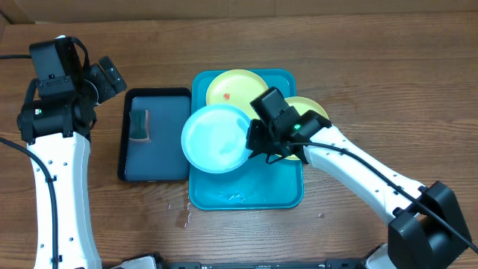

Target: Clean dirty plates on tray and stack at the side

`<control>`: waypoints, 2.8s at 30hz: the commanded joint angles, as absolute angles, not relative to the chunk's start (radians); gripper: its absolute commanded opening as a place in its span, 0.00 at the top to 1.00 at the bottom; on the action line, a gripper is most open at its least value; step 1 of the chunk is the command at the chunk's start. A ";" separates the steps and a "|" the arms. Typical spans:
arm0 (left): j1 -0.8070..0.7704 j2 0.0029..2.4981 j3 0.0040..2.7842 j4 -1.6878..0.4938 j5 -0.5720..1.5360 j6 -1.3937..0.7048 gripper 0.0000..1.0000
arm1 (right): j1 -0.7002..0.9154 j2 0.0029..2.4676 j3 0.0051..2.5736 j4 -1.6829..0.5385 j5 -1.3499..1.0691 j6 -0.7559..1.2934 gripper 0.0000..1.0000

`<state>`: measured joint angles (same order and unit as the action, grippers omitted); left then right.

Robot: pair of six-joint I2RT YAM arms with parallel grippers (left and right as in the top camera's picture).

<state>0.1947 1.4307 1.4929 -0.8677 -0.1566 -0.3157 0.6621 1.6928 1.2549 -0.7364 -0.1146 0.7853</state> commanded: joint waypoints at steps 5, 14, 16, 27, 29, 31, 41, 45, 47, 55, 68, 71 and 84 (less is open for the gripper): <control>0.200 1.431 1.510 -0.863 -0.144 -0.330 0.00 | 0.689 1.703 1.308 -0.612 -0.041 0.755 0.96; 0.200 1.431 1.510 -0.863 -0.144 -0.330 0.00 | 0.774 1.782 1.309 -0.433 0.070 0.754 0.96; 0.200 1.431 1.510 -0.863 -0.144 -0.330 0.00 | 0.793 1.803 1.310 -0.400 0.093 0.751 0.96; 0.200 1.431 1.510 -0.863 -0.144 -0.330 0.00 | 0.864 1.814 1.312 -0.287 0.253 0.672 0.96; 0.200 1.431 1.510 -0.864 -0.144 -0.330 0.00 | 0.871 1.816 1.312 -0.263 0.254 0.671 0.96; 0.200 1.431 1.510 -0.863 -0.144 -0.330 0.00 | 0.882 1.822 1.312 -0.228 0.256 0.639 0.96; 0.200 1.431 1.510 -0.863 -0.144 -0.330 0.00 | 0.958 1.877 1.318 -0.112 0.411 0.461 0.96; 0.200 1.433 1.510 -0.863 -0.144 -0.330 0.00 | 0.962 1.907 1.318 -0.051 0.403 0.425 0.96; 0.200 1.433 1.510 -0.863 -0.144 -0.330 0.00 | 0.968 1.924 1.318 -0.004 0.403 0.399 0.96; 0.200 1.433 1.510 -0.863 -0.144 -0.330 0.00 | 1.002 1.942 1.318 0.167 0.430 0.188 0.96; 0.200 1.433 1.510 -0.863 -0.144 -0.330 0.00 | 1.015 1.942 1.318 0.427 0.448 -0.267 0.96; 0.200 1.433 1.510 -0.863 -0.144 -0.330 0.00 | 1.015 1.942 1.318 0.444 0.447 -0.348 0.96; 0.200 1.433 1.510 -0.863 -0.144 -0.330 0.00 | 1.047 1.942 1.318 0.452 0.365 -0.565 0.96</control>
<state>0.1947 1.4307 1.4929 -0.8677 -0.1524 -0.3157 1.0210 1.9476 1.2919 0.4362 0.3969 -0.4698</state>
